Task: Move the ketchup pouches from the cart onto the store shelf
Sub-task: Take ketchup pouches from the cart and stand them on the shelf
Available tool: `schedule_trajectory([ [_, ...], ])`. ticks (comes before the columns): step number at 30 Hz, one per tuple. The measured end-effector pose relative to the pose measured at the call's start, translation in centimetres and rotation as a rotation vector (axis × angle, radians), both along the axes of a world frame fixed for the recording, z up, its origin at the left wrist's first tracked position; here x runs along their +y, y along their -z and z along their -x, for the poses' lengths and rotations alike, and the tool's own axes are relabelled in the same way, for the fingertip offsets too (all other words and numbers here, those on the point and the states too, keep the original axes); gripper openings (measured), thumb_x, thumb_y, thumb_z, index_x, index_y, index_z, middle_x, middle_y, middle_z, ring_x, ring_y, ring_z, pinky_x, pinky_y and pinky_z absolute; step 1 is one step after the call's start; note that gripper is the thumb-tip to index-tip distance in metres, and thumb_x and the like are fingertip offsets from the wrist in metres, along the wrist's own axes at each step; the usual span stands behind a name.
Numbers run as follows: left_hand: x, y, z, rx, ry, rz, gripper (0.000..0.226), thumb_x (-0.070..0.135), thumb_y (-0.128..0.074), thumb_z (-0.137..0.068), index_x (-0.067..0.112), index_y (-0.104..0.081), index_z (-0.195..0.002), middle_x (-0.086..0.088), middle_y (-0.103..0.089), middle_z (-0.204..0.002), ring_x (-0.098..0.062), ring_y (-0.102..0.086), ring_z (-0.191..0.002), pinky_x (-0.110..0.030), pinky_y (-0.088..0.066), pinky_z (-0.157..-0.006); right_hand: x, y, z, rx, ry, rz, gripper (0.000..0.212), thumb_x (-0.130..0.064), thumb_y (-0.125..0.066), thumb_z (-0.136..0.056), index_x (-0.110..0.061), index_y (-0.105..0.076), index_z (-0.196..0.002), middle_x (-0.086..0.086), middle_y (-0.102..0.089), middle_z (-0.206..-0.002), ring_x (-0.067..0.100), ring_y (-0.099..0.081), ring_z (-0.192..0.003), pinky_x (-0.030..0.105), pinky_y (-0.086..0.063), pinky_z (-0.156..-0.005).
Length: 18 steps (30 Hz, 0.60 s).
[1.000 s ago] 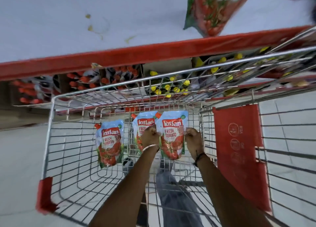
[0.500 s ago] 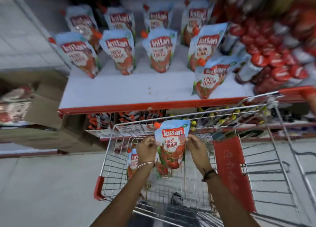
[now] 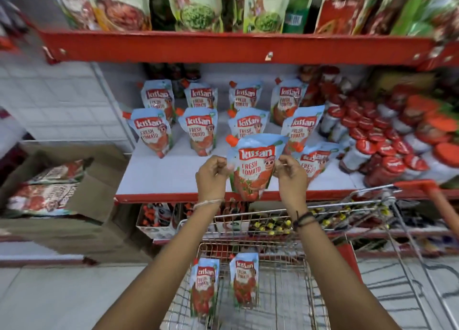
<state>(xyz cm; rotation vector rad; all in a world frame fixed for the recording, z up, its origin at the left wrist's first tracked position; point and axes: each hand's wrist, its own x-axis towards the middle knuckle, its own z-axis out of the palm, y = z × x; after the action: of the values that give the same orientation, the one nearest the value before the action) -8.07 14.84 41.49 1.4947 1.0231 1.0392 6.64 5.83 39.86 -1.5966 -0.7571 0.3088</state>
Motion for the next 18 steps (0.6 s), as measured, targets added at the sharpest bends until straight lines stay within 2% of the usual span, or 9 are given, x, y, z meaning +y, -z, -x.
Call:
schedule_trajectory([
  [2, 1.4, -0.4, -1.2, 0.017, -0.013, -0.036, 0.030, 0.007, -0.067, -0.073, 0.032, -0.056, -0.059, -0.002, -0.061, -0.067, -0.023, -0.058, -0.076, -0.054, -0.055, -0.080, 1.7, 0.3, -0.7, 0.022, 0.086, -0.002, 0.018, -0.016, -0.049, -0.093, -0.005, -0.061, -0.099, 0.017, -0.066, -0.101, 0.033, -0.062, -0.095, 0.051, -0.055, -0.086],
  [4, 2.3, -0.4, -2.3, 0.064, -0.004, -0.086, 0.018, 0.004, -0.066, -0.075, 0.016, -0.056, -0.067, -0.007, -0.060, -0.071, -0.021, -0.056, -0.074, -0.048, -0.055, -0.077, 3.0, 1.0, -1.2, 0.069, 0.162, -0.003, 0.019, -0.015, -0.049, -0.092, -0.004, -0.061, -0.102, 0.021, -0.065, -0.107, 0.035, -0.061, -0.099, 0.056, -0.054, -0.088],
  [6, 2.9, 0.2, -3.3, 0.096, 0.004, -0.121, 0.011, 0.003, -0.065, -0.076, 0.007, -0.056, -0.070, -0.008, -0.059, -0.073, -0.020, -0.053, -0.072, -0.033, -0.051, -0.071, 4.0, 2.0, -1.6, 0.103, 0.227, -0.001, 0.016, -0.013, -0.050, -0.091, -0.005, -0.062, -0.099, 0.021, -0.066, -0.107, 0.035, -0.061, -0.099, 0.058, -0.053, -0.087],
  [9, 3.2, 1.2, -4.2, 0.121, 0.006, -0.132, 0.017, 0.001, -0.063, -0.077, 0.009, -0.051, -0.068, -0.009, -0.056, -0.071, -0.020, -0.051, -0.070, -0.004, -0.038, -0.057, 4.9, 3.5, -1.8, 0.119, 0.295, 0.017, 0.014, -0.011, -0.050, -0.090, -0.008, -0.062, -0.096, 0.022, -0.067, -0.103, 0.038, -0.062, -0.095, 0.059, -0.053, -0.084],
  [10, 3.2, 1.7, -4.4, 0.124, 0.005, -0.128, 0.019, 0.000, -0.063, -0.077, 0.010, -0.049, -0.068, -0.009, -0.056, -0.071, -0.020, -0.051, -0.069, 0.000, -0.035, -0.054, 5.0, 3.8, -1.7, 0.123, 0.307, 0.028, 0.015, -0.010, -0.049, -0.090, -0.007, -0.062, -0.097, 0.023, -0.067, -0.102, 0.038, -0.062, -0.094, 0.058, -0.053, -0.084],
  [12, 3.4, 2.6, -4.7, 0.131, 0.008, -0.117, 0.020, 0.000, -0.062, -0.077, 0.010, -0.048, -0.068, -0.009, -0.055, -0.070, -0.020, -0.050, -0.069, 0.000, -0.035, -0.055, 5.1, 4.3, -1.6, 0.126, 0.310, 0.043, 0.016, -0.008, -0.047, -0.091, -0.004, -0.061, -0.097, 0.024, -0.066, -0.099, 0.037, -0.061, -0.092, 0.055, -0.054, -0.082],
  [15, 3.7, 4.0, -4.9, 0.130, 0.032, -0.091, 0.019, 0.000, -0.063, -0.076, 0.009, -0.048, -0.068, -0.010, -0.056, -0.070, -0.021, -0.051, -0.069, -0.021, -0.041, -0.062, 5.2, 5.3, -1.8, 0.131, 0.294, 0.035, 0.017, -0.008, -0.045, -0.091, -0.006, -0.061, -0.097, 0.018, -0.065, -0.097, 0.036, -0.062, -0.093, 0.055, -0.055, -0.084],
  [16, 3.7, 4.3, -5.0, 0.134, 0.038, -0.088, 0.018, 0.001, -0.063, -0.076, 0.009, -0.049, -0.067, -0.011, -0.057, -0.070, -0.021, -0.051, -0.069, -0.022, -0.041, -0.062, 5.2, 5.7, -1.9, 0.144, 0.292, 0.044, 0.017, -0.009, -0.045, -0.091, -0.007, -0.061, -0.097, 0.014, -0.063, -0.096, 0.036, -0.062, -0.095, 0.057, -0.054, -0.085],
  [18, 3.5, 4.8, -5.0, 0.146, 0.046, -0.088, 0.017, 0.001, -0.063, -0.076, 0.009, -0.050, -0.067, -0.010, -0.057, -0.070, -0.021, -0.051, -0.069, -0.012, -0.039, -0.058, 5.2, 6.6, -2.2, 0.168, 0.291, 0.059, 0.017, -0.010, -0.046, -0.090, -0.009, -0.062, -0.097, 0.008, -0.061, -0.095, 0.036, -0.061, -0.096, 0.059, -0.053, -0.086],
])
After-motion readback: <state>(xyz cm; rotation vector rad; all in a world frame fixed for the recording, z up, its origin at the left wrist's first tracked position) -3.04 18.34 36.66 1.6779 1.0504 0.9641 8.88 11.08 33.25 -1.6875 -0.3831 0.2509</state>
